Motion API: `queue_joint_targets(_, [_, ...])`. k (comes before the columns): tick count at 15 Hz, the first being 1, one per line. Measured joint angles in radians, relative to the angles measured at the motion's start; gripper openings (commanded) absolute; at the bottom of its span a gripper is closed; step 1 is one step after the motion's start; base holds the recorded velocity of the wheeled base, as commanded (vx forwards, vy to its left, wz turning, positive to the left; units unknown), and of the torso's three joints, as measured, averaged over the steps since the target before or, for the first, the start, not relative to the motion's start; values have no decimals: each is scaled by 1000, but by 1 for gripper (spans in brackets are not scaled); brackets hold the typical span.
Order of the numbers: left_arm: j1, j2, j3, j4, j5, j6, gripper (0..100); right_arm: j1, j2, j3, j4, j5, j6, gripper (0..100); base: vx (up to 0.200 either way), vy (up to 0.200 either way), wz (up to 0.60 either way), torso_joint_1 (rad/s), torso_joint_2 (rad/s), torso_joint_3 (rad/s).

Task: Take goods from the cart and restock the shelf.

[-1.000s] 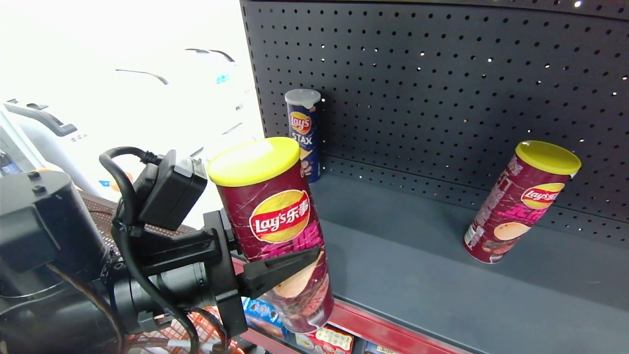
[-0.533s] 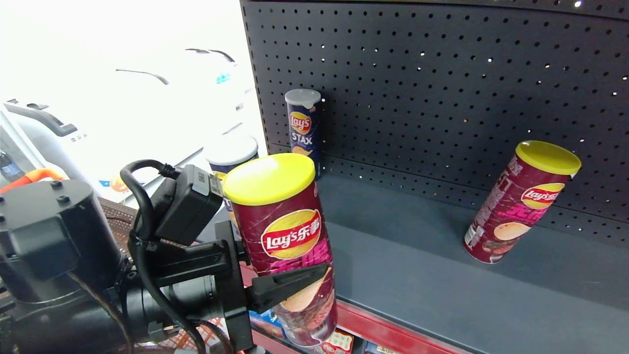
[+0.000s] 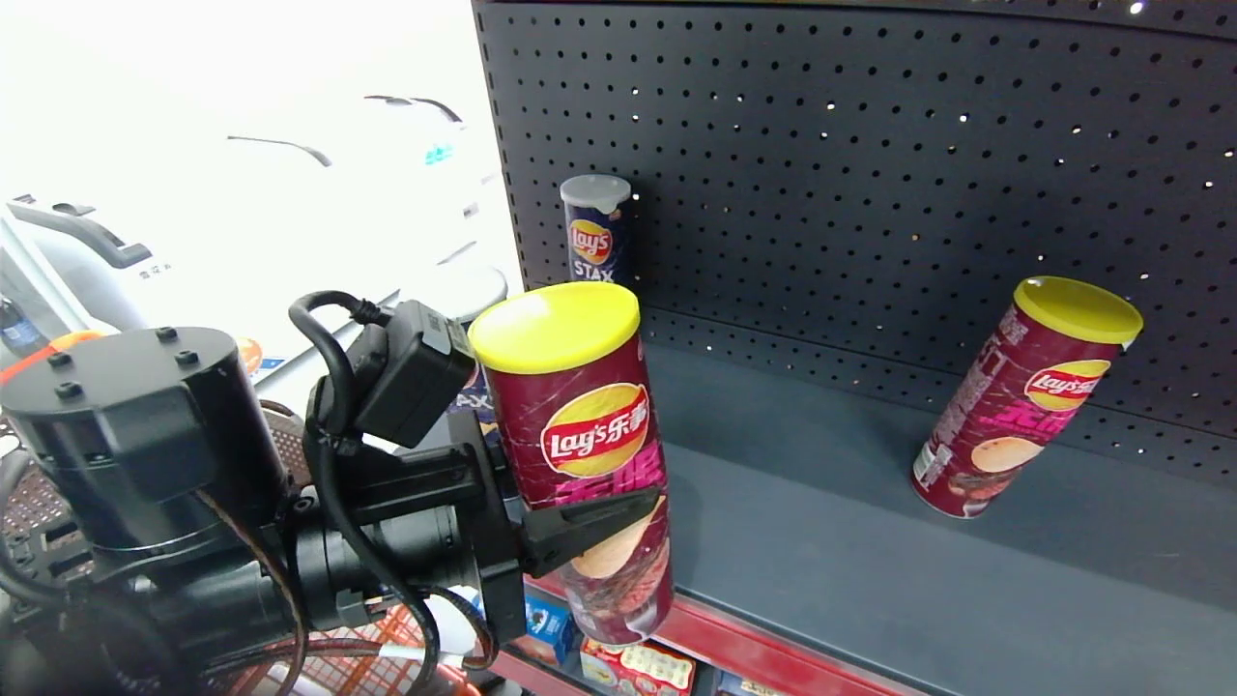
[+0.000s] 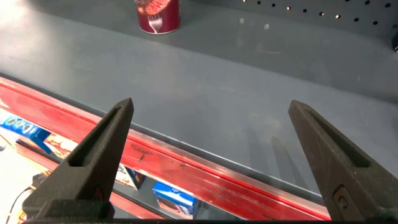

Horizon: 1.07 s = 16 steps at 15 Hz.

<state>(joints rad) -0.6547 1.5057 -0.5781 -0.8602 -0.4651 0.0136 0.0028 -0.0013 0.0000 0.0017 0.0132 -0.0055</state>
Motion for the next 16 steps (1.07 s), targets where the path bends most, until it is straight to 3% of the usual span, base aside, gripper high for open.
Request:
queue_joint_targets(2, [2, 5, -1, 0, -1, 0, 0, 0, 0, 0, 0, 0, 0, 100, 0, 0, -600, 2, 0, 2])
queue_joint_targets(16, [17, 13, 4, -3, -1, -1, 0, 0, 0, 0, 0, 0, 0, 100, 0, 0, -43, 0, 0, 0])
